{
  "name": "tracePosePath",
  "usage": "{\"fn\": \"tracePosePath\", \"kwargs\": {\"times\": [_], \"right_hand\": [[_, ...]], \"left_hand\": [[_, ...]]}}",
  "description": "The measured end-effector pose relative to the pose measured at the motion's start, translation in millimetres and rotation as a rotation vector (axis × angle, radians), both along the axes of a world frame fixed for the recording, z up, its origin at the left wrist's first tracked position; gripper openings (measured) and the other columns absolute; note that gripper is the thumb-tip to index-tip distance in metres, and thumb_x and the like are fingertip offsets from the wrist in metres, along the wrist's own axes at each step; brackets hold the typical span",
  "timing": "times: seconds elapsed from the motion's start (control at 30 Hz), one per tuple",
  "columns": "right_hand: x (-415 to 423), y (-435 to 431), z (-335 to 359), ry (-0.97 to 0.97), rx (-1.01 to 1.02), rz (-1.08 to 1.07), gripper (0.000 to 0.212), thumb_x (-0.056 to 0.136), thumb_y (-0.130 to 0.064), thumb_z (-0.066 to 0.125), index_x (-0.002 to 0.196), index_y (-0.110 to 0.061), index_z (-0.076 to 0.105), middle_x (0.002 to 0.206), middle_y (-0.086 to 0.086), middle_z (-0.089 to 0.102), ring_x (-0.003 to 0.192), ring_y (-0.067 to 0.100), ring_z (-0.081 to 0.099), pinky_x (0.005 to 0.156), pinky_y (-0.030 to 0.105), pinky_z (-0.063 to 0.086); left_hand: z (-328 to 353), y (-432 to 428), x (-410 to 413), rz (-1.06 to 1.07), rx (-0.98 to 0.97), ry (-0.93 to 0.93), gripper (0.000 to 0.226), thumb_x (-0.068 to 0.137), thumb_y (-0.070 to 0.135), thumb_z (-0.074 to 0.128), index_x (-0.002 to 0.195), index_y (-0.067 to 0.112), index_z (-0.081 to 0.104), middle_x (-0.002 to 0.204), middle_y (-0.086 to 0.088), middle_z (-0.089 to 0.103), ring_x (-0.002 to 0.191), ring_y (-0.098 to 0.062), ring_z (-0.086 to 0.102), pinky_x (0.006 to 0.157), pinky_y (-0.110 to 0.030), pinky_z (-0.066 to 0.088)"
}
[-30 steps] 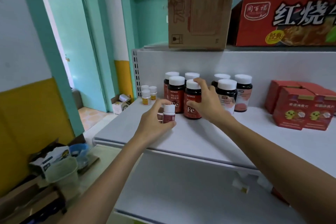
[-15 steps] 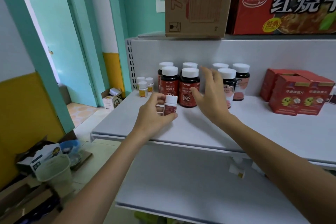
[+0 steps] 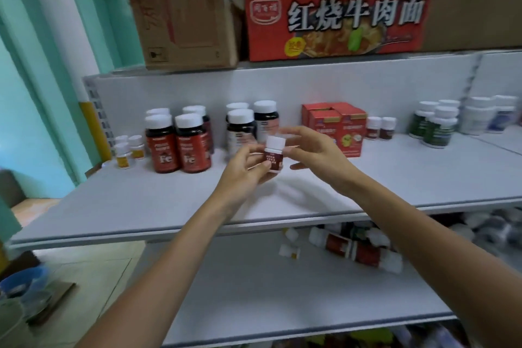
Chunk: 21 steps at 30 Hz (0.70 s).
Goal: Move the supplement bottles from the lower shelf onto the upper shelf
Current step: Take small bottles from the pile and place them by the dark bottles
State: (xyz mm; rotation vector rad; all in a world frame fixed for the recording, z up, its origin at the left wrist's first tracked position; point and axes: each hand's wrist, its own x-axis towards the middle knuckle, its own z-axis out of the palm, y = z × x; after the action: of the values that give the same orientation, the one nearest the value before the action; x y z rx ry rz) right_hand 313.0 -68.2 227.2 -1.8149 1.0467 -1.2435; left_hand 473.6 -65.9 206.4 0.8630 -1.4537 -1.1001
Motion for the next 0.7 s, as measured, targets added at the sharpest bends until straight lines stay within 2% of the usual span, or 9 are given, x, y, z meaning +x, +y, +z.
{"fn": "tracePosePath", "kwargs": {"times": [0.1, 0.2, 0.3, 0.4, 0.5, 0.6, 0.7], "right_hand": [[-47.9, 3.0, -0.6, -0.031, -0.013, -0.015, 0.026, 0.090, -0.007, 0.059, 0.114, -0.018, 0.059, 0.097, 0.003, 0.066, 0.087, 0.013, 0.063, 0.081, 0.036, 0.054], [-101.2, 0.6, -2.4, -0.023, 0.008, -0.061, 0.030, 0.088, -0.009, 0.062, 0.117, -0.017, 0.056, 0.099, 0.015, 0.065, 0.090, 0.019, 0.063, 0.083, 0.040, 0.054], [-157.5, -4.7, -2.8, -0.003, 0.048, -0.044, 0.018, 0.087, -0.010, 0.064, 0.103, -0.018, 0.060, 0.091, 0.006, 0.067, 0.087, 0.016, 0.065, 0.080, 0.040, 0.056], [-208.8, -14.8, -3.1, -0.007, 0.047, -0.113, 0.015, 0.083, -0.009, 0.068, 0.090, -0.016, 0.056, 0.087, 0.001, 0.063, 0.083, 0.017, 0.064, 0.074, 0.039, 0.058], [-246.9, -31.1, -5.4, 0.068, 0.023, -0.287, 0.024, 0.082, -0.016, 0.070, 0.096, -0.013, 0.051, 0.094, 0.012, 0.060, 0.085, 0.025, 0.064, 0.062, 0.031, 0.059], [-265.8, -47.5, -8.5, 0.167, 0.032, -0.317, 0.032, 0.083, -0.019, 0.070, 0.111, -0.014, 0.055, 0.079, 0.005, 0.055, 0.064, 0.013, 0.057, 0.049, 0.018, 0.053], [-275.5, -62.1, -14.1, 0.133, 0.135, -0.247, 0.026, 0.085, -0.015, 0.068, 0.109, -0.013, 0.061, 0.091, 0.014, 0.063, 0.063, 0.015, 0.060, 0.051, 0.019, 0.054]], "left_hand": [[-1.9, -2.8, -51.9, -0.048, -0.028, -0.021, 0.025, 0.096, -0.005, 0.038, 0.112, 0.009, 0.050, 0.107, -0.010, 0.058, 0.088, -0.016, 0.063, 0.082, -0.021, 0.055], [-3.7, -6.0, -105.2, -0.053, -0.051, -0.133, 0.026, 0.099, 0.002, 0.036, 0.111, 0.019, 0.052, 0.108, -0.005, 0.059, 0.094, -0.015, 0.062, 0.081, -0.024, 0.055], [-5.9, -12.8, -158.4, 0.009, -0.060, -0.253, 0.020, 0.099, 0.011, 0.040, 0.110, 0.023, 0.052, 0.112, -0.003, 0.061, 0.104, -0.018, 0.060, 0.083, -0.030, 0.051], [-8.6, -17.6, -204.4, 0.076, -0.098, -0.341, 0.015, 0.095, 0.017, 0.049, 0.107, 0.021, 0.057, 0.105, 0.003, 0.062, 0.103, -0.015, 0.059, 0.090, -0.033, 0.049], [-11.7, -20.1, -233.8, 0.119, -0.197, -0.527, 0.013, 0.092, 0.021, 0.055, 0.104, 0.020, 0.061, 0.104, 0.006, 0.062, 0.096, -0.009, 0.058, 0.086, -0.024, 0.046], [-13.8, -24.7, -247.3, 0.127, -0.263, -0.823, 0.011, 0.090, 0.025, 0.055, 0.093, 0.031, 0.064, 0.105, 0.005, 0.061, 0.095, -0.010, 0.059, 0.089, -0.033, 0.047], [-12.4, -29.3, -255.8, 0.152, -0.262, -0.959, 0.014, 0.089, 0.029, 0.054, 0.096, 0.030, 0.066, 0.105, 0.002, 0.060, 0.098, -0.014, 0.057, 0.091, -0.036, 0.046]]}}
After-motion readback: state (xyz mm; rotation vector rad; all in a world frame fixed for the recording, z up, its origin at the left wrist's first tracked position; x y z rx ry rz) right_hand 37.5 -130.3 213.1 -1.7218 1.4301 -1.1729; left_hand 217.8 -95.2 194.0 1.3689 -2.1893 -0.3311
